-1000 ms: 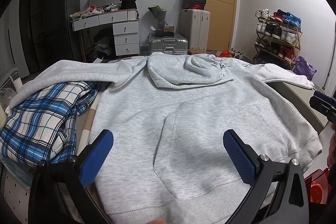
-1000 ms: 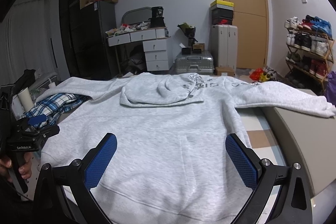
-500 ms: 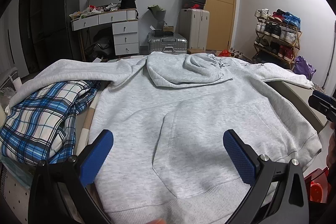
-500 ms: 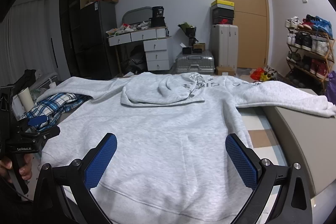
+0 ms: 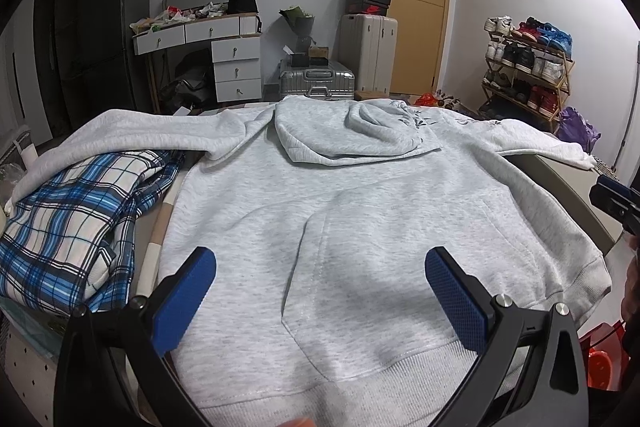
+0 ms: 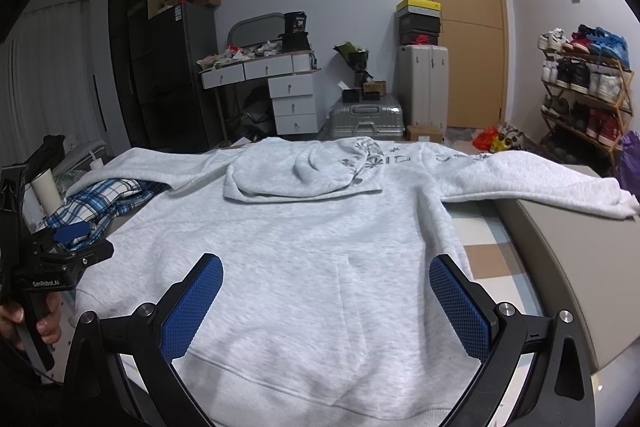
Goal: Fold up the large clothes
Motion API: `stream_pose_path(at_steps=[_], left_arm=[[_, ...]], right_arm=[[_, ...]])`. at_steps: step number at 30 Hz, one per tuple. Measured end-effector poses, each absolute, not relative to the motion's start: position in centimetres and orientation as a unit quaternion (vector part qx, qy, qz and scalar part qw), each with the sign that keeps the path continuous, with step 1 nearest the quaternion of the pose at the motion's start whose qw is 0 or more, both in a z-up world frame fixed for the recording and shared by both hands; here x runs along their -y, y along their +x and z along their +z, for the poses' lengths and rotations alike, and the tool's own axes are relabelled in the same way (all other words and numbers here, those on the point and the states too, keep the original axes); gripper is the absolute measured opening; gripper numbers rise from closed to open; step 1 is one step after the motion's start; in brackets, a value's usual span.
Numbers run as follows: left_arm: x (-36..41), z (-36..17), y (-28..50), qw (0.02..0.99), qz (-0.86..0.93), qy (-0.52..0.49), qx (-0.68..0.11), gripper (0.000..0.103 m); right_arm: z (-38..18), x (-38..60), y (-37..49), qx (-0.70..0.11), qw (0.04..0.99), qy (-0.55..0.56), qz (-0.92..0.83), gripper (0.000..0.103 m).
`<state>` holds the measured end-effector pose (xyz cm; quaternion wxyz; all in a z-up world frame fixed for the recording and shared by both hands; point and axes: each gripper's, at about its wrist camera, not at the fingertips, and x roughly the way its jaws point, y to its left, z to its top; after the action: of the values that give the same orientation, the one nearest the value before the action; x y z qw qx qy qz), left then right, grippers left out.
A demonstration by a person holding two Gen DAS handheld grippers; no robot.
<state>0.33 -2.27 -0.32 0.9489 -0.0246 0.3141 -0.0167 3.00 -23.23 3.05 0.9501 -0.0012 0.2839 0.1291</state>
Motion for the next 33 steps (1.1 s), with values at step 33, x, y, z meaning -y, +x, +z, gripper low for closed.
stream_pose_path(at_steps=[33], left_arm=[[1.0, -0.8, 2.2, 0.942, -0.034, -0.056, -0.33, 0.102]], right_arm=[[5.2, 28.0, 4.9, -0.286, 0.95, 0.073, 0.098, 0.103]])
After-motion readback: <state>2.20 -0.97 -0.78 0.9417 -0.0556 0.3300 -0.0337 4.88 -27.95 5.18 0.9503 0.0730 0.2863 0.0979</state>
